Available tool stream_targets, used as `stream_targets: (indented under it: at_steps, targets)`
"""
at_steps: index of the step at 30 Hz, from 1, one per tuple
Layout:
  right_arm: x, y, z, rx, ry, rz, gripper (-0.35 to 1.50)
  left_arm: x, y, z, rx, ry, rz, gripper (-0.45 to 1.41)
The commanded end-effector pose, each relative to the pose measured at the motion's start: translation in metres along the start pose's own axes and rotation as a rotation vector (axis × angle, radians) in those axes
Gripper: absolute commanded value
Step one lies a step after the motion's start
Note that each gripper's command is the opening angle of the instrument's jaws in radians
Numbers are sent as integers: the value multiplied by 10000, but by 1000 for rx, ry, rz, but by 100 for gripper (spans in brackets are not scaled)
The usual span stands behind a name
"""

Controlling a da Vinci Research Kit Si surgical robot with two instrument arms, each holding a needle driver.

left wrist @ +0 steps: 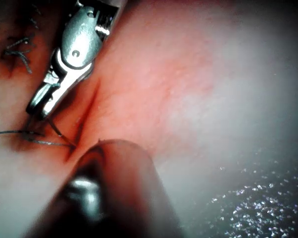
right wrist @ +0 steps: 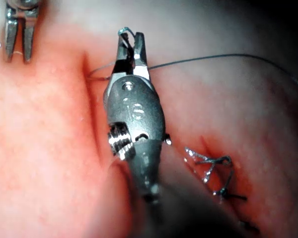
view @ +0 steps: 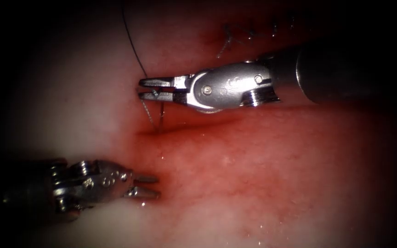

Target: Wound Closure

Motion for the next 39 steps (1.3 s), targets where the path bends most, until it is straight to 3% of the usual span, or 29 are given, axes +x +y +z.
stream_targets:
  at_steps: [1, 18, 39]
  targets:
    - [-3, -3, 10, 15, 6, 14, -35, 1, -1, 10, -2, 1, 2, 30]
    - [-3, 14, 6, -44, -24, 179, -35, -20, 0, 35, -14, 9, 30, 27]
    - [-2, 29, 6, -30, -27, 418, -35, -48, -3, 49, -36, -17, -1, 27]
